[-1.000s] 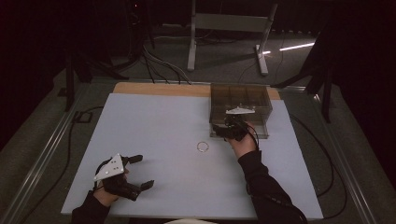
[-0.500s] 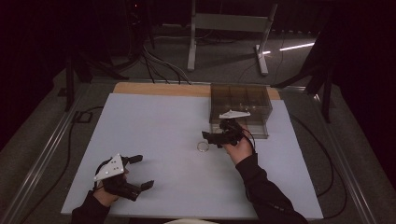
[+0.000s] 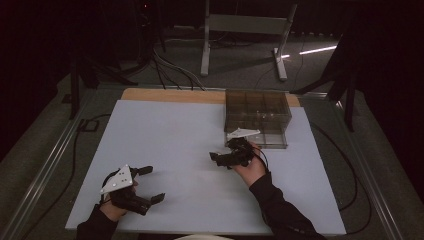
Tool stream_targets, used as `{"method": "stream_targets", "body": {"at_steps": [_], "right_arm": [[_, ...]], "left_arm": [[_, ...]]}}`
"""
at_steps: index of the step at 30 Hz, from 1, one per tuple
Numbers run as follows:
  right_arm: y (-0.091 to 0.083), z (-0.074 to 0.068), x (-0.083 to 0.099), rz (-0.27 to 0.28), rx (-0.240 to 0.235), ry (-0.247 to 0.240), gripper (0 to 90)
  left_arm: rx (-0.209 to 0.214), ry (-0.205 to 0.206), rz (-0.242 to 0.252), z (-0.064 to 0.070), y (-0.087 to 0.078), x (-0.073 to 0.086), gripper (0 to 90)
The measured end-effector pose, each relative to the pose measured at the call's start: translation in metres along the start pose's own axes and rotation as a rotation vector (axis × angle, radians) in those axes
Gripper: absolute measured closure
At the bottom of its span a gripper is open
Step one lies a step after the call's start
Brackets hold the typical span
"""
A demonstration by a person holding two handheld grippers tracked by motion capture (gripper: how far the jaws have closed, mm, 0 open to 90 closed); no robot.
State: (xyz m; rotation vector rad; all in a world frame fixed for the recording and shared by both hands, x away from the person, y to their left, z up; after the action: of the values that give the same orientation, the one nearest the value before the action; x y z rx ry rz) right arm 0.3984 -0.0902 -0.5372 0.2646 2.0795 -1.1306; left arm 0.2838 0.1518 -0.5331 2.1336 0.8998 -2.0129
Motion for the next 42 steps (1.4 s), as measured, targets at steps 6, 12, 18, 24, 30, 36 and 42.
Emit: {"method": "stream_targets", "body": {"at_steps": [6, 12, 18, 24, 30, 36, 42], "right_arm": [[0.010, -0.004, 0.014, -0.039, -0.024, -0.018, 21.3], [0.017, -0.005, 0.023, -0.076, -0.039, -0.057, 45.2], [0.026, -0.001, 0.028, -0.098, 0.020, -0.166, 61.2], [0.033, 0.007, 0.029, -0.123, 0.063, -0.201, 69.3], [0.035, 0.008, 0.031, -0.138, 0.052, -0.216, 79.8], [0.036, 0.009, 0.030, -0.149, 0.040, -0.200, 86.0], [0.036, 0.008, 0.029, -0.152, 0.051, -0.208, 86.5]], "left_arm": [[0.000, -0.004, 0.003, 0.000, 0.000, 0.000, 0.6], [0.000, -0.005, 0.003, -0.001, 0.000, 0.000, 0.6], [0.000, -0.006, 0.003, -0.001, 0.000, 0.000, 0.6], [0.000, -0.008, 0.005, -0.001, 0.000, 0.000, 0.6], [0.000, -0.009, 0.006, -0.001, 0.000, 0.000, 0.6], [0.001, -0.007, 0.004, -0.001, 0.000, 0.000, 0.6], [0.000, -0.010, 0.006, -0.001, 0.000, 0.000, 0.6]]}}
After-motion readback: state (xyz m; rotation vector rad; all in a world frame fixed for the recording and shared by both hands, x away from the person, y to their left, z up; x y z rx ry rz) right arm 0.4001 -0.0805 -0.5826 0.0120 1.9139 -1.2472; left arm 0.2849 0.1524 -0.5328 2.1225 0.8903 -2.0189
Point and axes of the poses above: each handheld gripper's, and its own axes: y roughly forward along the jaws, x roughly out of its underside, z roughly to its right, the point moved 8 cm from there along y, roughly forward along the jaws, and after that the axes turned 13 degrees about y, right-handed, at the moved point
